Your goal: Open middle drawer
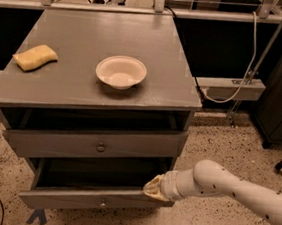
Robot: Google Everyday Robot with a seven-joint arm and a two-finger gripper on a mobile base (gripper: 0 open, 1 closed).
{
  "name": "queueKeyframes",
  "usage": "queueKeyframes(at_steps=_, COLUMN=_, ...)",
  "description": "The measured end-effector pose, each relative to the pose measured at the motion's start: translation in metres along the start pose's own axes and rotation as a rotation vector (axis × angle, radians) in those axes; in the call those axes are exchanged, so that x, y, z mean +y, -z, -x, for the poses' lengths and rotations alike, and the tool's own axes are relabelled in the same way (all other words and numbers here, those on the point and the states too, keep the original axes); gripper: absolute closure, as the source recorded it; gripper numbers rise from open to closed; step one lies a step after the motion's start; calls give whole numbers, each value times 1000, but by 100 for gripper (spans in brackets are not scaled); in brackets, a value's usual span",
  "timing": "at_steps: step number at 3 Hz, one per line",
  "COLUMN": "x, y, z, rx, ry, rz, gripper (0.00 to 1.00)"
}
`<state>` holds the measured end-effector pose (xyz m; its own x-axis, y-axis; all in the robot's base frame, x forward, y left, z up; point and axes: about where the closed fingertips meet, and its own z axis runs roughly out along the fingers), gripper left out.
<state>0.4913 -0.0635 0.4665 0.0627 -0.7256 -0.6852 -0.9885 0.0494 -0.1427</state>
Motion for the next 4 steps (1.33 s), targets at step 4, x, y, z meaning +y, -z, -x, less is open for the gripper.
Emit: queueKeyframes(at_steps=4, x=-34, y=-11, z=-1, rx=41, ry=37, rz=-87, gripper=100)
